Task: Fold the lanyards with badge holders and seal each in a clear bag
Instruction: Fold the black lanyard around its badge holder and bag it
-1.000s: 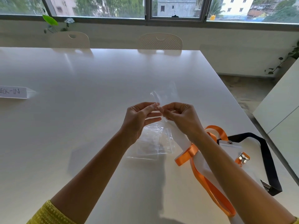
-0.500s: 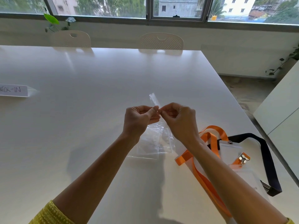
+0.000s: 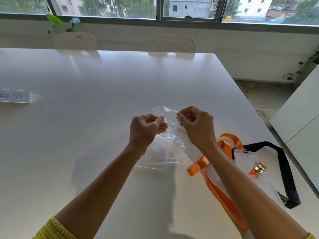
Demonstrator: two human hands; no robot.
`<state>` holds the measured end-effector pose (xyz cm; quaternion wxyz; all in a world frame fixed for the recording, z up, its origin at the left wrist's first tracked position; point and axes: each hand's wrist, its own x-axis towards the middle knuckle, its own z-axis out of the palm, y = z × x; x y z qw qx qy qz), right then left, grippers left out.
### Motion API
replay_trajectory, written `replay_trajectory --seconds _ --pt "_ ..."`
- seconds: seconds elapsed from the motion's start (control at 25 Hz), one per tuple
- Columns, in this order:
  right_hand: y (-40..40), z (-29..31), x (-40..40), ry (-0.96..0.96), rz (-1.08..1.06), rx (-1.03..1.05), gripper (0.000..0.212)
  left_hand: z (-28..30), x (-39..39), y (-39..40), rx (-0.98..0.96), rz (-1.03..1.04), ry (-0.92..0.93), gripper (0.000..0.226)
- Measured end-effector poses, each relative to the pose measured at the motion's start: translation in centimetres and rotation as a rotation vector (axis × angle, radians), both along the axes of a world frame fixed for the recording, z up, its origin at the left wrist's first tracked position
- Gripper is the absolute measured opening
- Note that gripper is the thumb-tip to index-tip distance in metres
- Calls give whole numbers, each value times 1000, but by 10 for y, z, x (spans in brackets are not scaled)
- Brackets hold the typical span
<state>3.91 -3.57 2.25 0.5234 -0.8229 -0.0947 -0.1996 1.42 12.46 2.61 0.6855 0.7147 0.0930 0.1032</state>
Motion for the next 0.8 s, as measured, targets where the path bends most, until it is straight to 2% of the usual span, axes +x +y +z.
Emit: replay_trajectory --seconds 0.08,0.24,0.32,0.44,0.52,0.64,0.72,0.8 --pt "-2 1 0 -65 -22 -70 11 -1 2 0 141 86 -22 16" --pt "7 -2 -4 -210 40 -210 14 4 -1 -10 531 152 -209 26" --pt "13 -4 -7 -205 85 -235 15 9 -2 -14 610 154 -258 26" --pt "10 -5 -4 -161 78 -250 11 10 2 -14 645 166 -287 28" --pt "5 -7 1 -152 -7 -249 12 7 3 -12 674 164 -317 25" --pt "-2 -6 5 -123 -41 -221 16 3 1 -9 637 80 -439 20" --pt "-4 -5 6 -38 59 -127 21 -1 7 -3 568 152 -489 35" --pt "-6 -3 6 87 194 15 28 -6 20 9 431 253 -341 52"
